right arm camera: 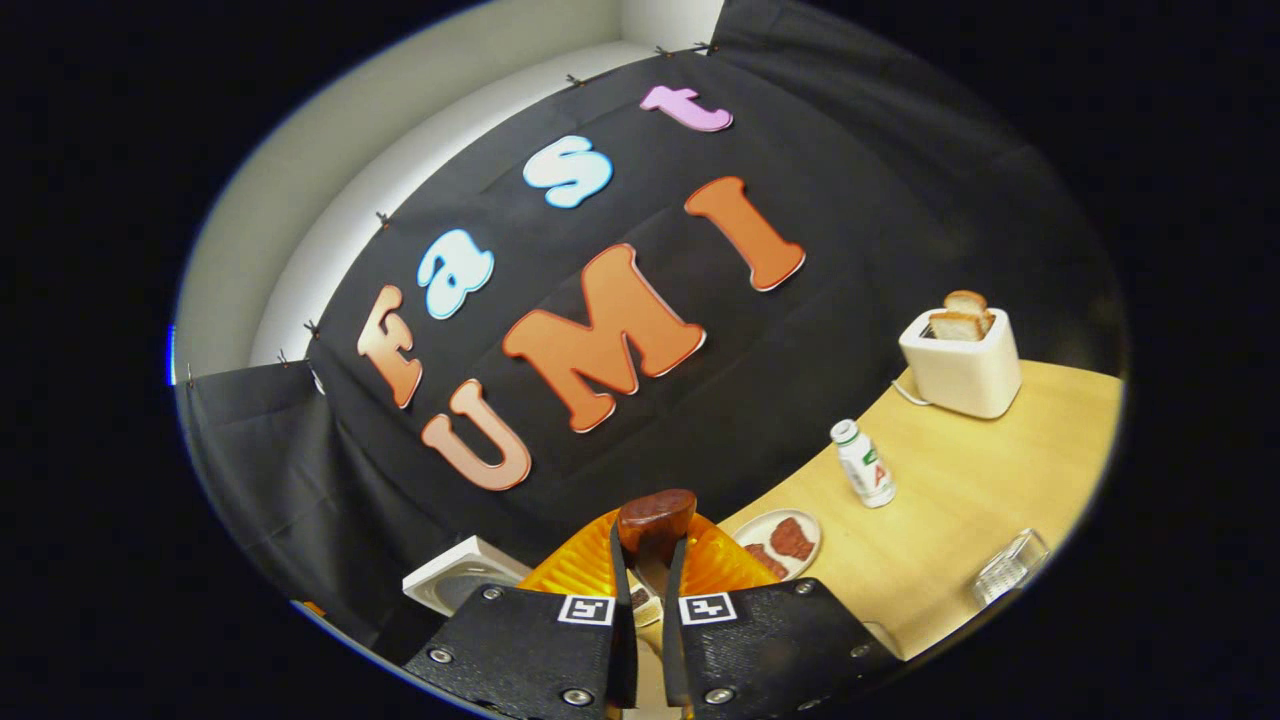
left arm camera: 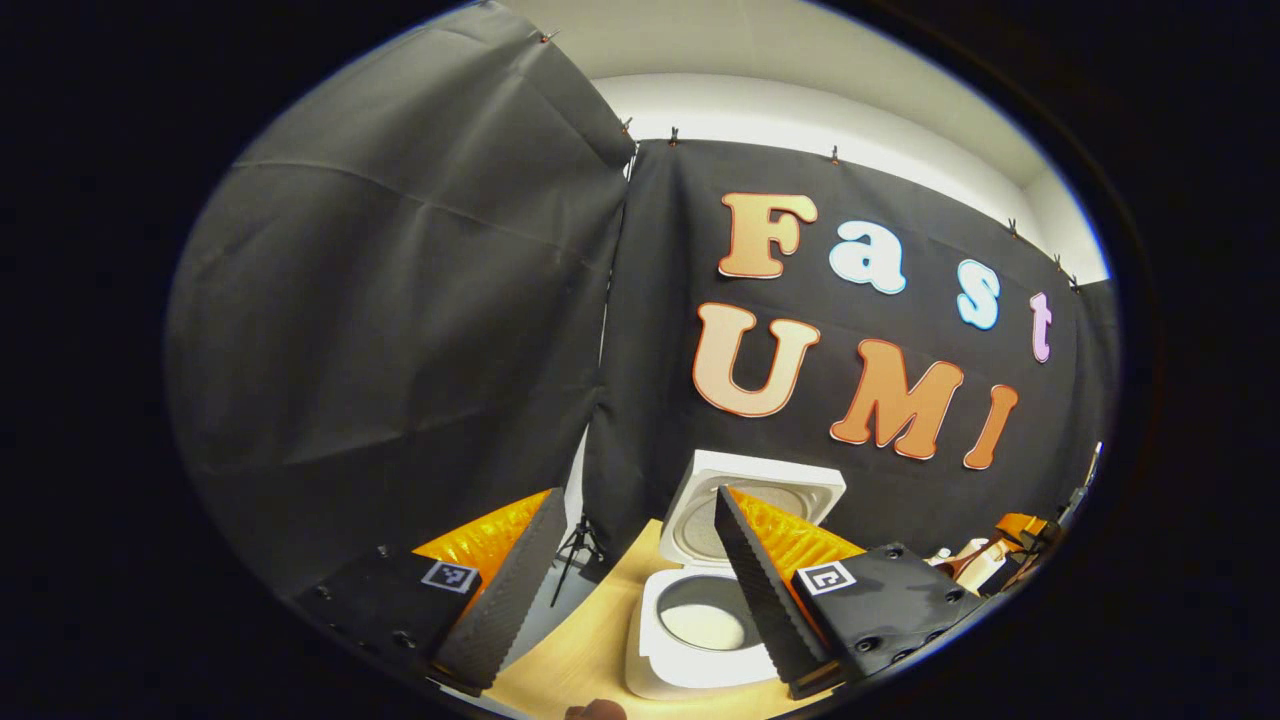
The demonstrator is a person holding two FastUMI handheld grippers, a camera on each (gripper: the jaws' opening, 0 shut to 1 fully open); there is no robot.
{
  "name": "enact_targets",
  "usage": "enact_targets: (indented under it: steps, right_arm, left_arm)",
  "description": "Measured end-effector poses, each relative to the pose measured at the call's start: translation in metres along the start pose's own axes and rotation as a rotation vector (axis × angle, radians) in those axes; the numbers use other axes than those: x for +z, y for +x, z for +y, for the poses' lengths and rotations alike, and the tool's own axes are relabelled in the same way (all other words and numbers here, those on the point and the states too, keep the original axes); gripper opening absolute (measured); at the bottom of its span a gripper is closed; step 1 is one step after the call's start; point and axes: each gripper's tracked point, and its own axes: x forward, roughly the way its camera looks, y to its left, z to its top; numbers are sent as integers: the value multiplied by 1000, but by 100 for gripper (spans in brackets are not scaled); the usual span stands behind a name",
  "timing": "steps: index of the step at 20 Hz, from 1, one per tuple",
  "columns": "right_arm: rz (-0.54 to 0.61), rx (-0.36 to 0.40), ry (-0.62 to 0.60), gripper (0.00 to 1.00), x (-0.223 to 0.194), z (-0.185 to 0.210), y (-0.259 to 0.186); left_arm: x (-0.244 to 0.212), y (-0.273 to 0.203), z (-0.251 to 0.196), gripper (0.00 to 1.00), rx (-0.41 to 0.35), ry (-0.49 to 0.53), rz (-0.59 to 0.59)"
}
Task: Close the left gripper, press the button to open the rice cooker; take a wooden spoon from the chopstick holder with the right hand, scoop a spoonful of rice and pour it into the rice cooker, then put the wooden spoon back into the chopstick holder.
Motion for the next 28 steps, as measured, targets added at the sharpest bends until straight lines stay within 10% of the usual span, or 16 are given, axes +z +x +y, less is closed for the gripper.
enact_targets:
  steps: [15,28]
  right_arm:
    - [-7,-224,127,10,53,-228,-76]
    - [118,-302,124,10,-26,-291,-74]
  left_arm:
    - [-18,-25,-105,100,9,10,-7]
    - [-33,-46,-130,100,42,62,1]
